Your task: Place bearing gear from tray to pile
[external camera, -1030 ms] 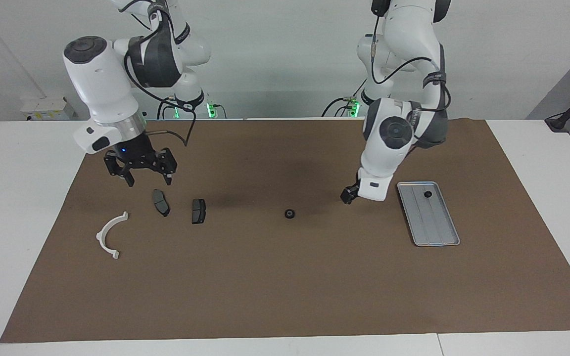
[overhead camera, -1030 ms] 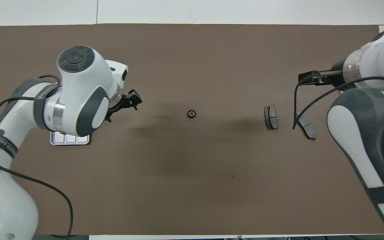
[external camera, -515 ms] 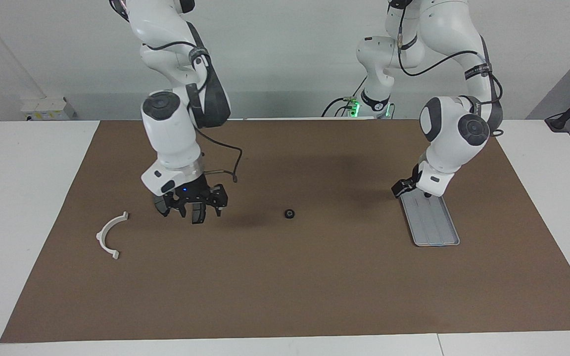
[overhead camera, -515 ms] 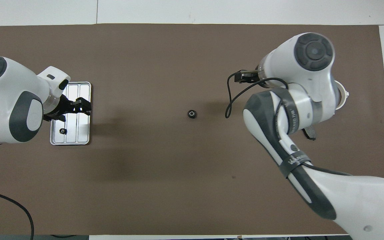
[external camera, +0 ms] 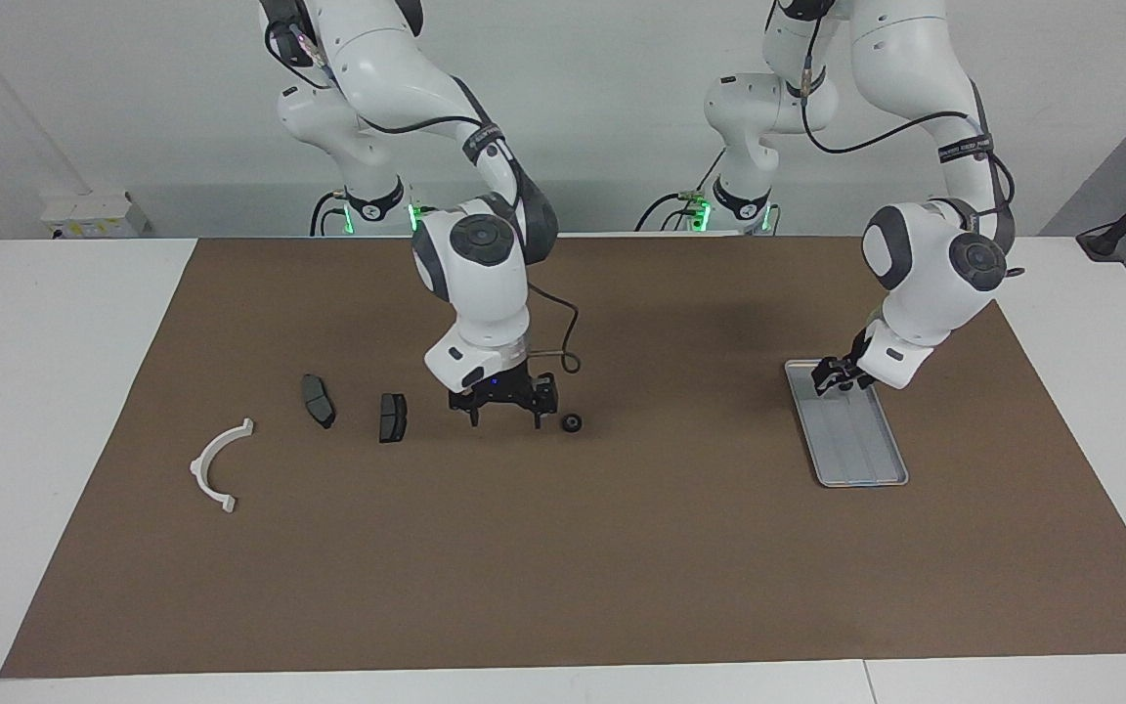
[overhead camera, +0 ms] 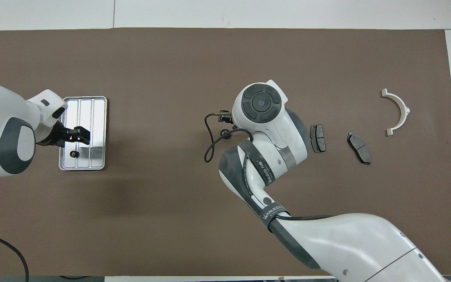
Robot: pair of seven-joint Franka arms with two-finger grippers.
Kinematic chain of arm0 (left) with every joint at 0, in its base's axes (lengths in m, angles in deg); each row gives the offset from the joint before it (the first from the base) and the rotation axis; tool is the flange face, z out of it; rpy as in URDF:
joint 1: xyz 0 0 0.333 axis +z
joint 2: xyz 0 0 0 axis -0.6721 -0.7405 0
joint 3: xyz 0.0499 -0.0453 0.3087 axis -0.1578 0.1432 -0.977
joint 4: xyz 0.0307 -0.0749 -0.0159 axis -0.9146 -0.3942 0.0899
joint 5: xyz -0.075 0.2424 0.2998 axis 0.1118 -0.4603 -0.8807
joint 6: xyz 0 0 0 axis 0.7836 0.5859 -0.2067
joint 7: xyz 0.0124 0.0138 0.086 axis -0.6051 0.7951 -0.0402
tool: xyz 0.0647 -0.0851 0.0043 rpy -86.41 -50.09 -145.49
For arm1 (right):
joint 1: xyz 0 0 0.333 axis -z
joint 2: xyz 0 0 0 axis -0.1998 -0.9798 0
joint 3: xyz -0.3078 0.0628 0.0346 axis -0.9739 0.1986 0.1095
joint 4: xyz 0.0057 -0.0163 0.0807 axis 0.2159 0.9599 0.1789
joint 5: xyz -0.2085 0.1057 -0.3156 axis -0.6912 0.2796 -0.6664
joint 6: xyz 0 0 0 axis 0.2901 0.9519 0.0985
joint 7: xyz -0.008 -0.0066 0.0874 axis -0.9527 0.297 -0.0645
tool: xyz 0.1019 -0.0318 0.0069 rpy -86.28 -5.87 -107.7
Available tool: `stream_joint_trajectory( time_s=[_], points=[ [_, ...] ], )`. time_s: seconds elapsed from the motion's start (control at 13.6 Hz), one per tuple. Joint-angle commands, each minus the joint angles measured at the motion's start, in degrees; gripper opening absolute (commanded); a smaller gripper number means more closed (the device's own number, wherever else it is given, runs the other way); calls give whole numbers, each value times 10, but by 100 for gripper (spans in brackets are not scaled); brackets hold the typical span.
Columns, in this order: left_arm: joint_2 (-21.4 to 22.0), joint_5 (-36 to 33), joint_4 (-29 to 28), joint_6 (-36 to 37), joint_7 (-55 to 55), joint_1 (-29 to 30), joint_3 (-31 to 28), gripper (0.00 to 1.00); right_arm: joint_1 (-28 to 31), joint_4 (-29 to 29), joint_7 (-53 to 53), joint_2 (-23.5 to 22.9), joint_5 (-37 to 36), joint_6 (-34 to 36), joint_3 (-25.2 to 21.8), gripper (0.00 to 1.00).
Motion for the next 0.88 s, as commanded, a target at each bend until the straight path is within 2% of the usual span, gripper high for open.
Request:
stream_joint_trajectory(
  time_s=[0.0, 0.37, 0.81],
  points=[
    [23, -15, -44, -23, -20, 7, 5, 77, -12, -13, -18, -22, -11, -10, -2, 100],
    [33, -16, -76, -42, -49, 19, 5, 73, -45, -13, -19, -17, -7, 9, -2, 100],
    [39, -15, -101, -64, -48, 23, 5, 69, -44, 1, -15, -18, -6, 7, -1, 100]
  ],
)
